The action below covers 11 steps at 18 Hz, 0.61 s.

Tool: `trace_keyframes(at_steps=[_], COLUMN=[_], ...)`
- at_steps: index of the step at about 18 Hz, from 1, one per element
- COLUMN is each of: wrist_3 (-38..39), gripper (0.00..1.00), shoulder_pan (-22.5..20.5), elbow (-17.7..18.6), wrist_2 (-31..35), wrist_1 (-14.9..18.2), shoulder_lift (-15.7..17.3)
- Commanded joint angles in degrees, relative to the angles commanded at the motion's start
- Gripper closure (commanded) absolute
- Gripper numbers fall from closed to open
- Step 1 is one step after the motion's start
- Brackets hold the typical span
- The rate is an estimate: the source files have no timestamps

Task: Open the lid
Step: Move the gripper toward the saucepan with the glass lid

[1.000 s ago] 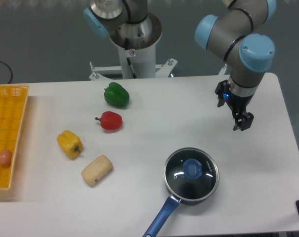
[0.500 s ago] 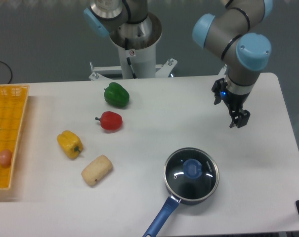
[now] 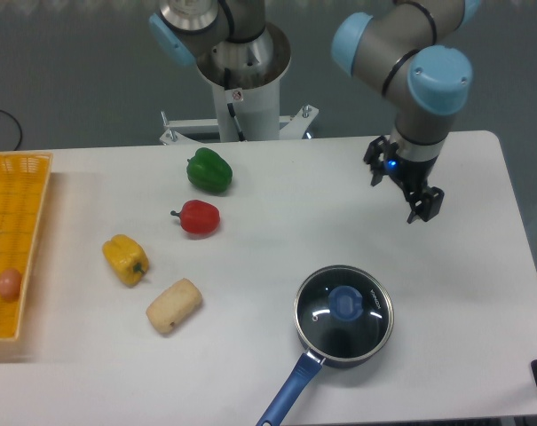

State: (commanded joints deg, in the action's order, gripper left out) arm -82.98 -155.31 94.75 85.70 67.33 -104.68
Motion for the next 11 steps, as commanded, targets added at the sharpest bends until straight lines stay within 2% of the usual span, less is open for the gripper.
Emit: trace_keyframes(at_steps=[2,11], wrist_3=[0.5,-0.8], gripper=[0.0,0.0], shoulder_pan=[1.1,4.0], elbow=[-1.2,-9.5], wrist_2=[-0.2,0.3], wrist_1=[-0.3,-0.8], shoulder_lift=[-0.6,-7.5])
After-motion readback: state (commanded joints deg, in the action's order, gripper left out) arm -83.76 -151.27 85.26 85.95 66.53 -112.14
